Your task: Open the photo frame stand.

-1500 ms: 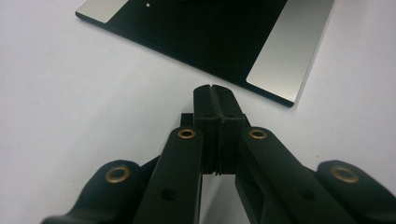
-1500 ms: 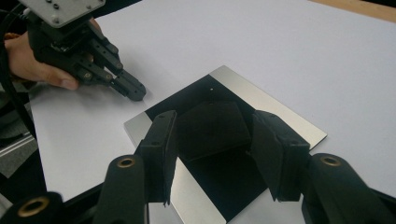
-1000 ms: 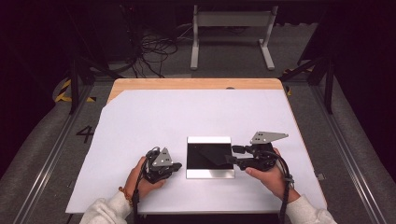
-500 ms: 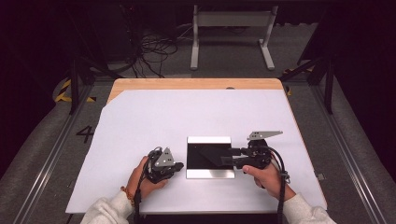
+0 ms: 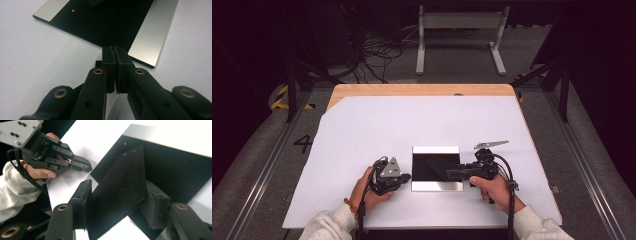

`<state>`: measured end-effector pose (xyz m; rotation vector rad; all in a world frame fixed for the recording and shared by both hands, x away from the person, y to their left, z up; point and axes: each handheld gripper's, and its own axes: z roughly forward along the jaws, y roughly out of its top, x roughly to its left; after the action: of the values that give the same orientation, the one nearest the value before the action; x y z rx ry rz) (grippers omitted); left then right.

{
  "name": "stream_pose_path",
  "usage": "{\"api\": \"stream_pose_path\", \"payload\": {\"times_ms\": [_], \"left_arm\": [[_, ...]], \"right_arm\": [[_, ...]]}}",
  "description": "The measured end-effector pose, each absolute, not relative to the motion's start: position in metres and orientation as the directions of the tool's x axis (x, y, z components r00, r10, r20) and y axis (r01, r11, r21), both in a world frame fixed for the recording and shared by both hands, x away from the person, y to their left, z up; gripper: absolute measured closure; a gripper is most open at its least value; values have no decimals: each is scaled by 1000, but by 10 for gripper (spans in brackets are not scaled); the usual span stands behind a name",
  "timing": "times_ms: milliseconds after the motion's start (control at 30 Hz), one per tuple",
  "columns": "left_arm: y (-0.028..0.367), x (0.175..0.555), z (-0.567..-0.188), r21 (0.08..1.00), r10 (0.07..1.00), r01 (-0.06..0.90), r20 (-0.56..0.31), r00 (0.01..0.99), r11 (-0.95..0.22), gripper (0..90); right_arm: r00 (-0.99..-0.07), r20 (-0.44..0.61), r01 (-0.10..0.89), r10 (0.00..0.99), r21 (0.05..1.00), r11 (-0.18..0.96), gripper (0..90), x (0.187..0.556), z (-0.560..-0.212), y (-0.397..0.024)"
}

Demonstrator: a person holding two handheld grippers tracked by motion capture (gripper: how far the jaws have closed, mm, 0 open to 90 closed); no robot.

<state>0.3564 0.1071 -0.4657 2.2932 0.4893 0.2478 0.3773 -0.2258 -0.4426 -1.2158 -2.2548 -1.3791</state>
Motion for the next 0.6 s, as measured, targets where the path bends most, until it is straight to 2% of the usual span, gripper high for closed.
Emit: {"api": "stream_pose_path", "payload": {"times_ms": [167, 600], "left_arm": [[105, 356, -465, 719, 413, 257, 46, 910, -646, 872], [105, 355, -467, 729, 421, 260, 43, 906, -634, 882]], "right_arm": [[-607, 595, 769, 527, 606, 203, 526, 379, -448, -228], [-599, 597, 780, 534, 584, 222, 552, 379, -456, -224]]}}
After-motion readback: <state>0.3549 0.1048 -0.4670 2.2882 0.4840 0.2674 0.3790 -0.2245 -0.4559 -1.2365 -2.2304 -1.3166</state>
